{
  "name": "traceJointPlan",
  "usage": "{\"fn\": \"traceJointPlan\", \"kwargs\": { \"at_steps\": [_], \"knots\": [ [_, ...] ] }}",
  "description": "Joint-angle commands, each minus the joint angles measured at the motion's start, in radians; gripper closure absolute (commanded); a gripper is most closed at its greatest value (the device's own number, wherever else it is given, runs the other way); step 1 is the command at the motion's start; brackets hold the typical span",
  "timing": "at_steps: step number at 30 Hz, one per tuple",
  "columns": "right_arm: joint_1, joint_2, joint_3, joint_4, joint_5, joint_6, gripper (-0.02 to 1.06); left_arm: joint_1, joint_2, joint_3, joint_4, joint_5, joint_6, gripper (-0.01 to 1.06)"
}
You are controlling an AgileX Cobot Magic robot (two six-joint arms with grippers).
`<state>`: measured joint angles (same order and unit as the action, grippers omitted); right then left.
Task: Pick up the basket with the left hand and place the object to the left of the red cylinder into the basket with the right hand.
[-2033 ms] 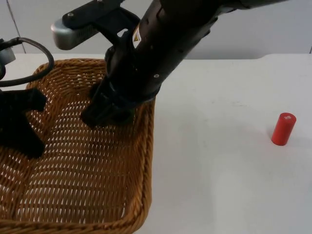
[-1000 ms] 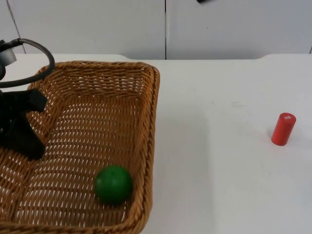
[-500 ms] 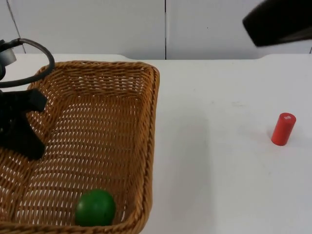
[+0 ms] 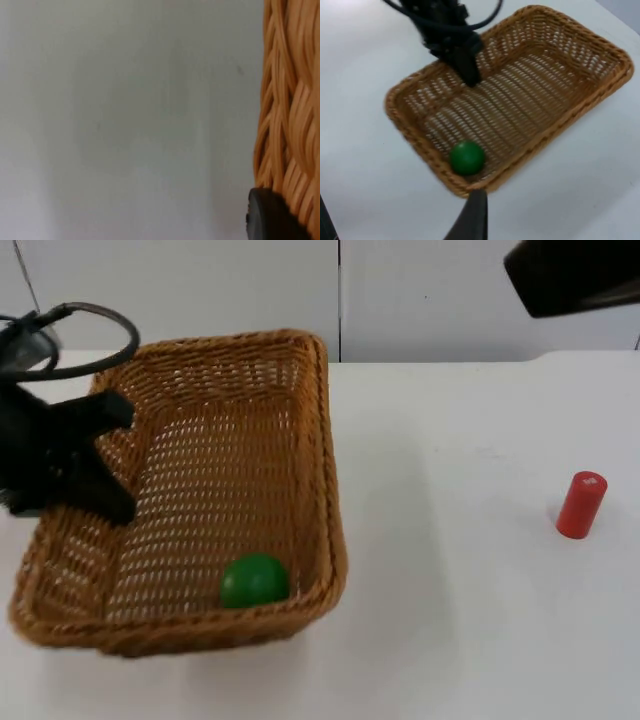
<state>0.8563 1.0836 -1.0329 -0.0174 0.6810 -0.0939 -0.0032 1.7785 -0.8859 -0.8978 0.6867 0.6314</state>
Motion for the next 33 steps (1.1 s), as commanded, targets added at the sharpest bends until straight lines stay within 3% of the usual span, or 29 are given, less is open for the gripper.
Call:
{"fn": "traceJointPlan", "kwargs": {
  "at_steps": [1, 11, 23, 25, 28, 29, 30, 33],
  "knots": [
    [0.000, -0.008, 0.006, -0.003, -0.023, 0.001, 0.22, -0.022, 0.043, -0.046, -0.056, 0.000, 0.019, 1.05],
    [0.000, -0.008, 0.006, -0.005, -0.035, 0.011, 0.22, -0.149, 0.313, -0.308, -0.074, -0.078, 0.007, 1.05],
    [0.000, -0.008, 0.006, -0.005, -0.049, 0.011, 0.22, -0.159, 0.402, -0.376, -0.044, -0.109, -0.004, 1.01],
    [0.000, -0.008, 0.006, -0.005, -0.051, 0.011, 0.22, -0.159, 0.402, -0.376, -0.044, -0.112, -0.004, 0.89],
    [0.000, -0.008, 0.006, -0.005, -0.053, 0.011, 0.22, -0.159, 0.402, -0.376, -0.043, -0.113, -0.004, 0.58],
    [0.000, -0.008, 0.006, -0.005, -0.053, 0.011, 0.22, -0.159, 0.402, -0.376, -0.043, -0.113, -0.004, 0.58],
    [0.000, -0.008, 0.006, -0.005, -0.053, 0.007, 0.22, -0.159, 0.402, -0.376, -0.039, -0.109, -0.004, 0.44],
    [0.000, -0.008, 0.006, -0.007, -0.055, 0.000, 0.22, -0.153, 0.402, -0.380, -0.011, -0.095, -0.004, 0.24]
  ]
}}
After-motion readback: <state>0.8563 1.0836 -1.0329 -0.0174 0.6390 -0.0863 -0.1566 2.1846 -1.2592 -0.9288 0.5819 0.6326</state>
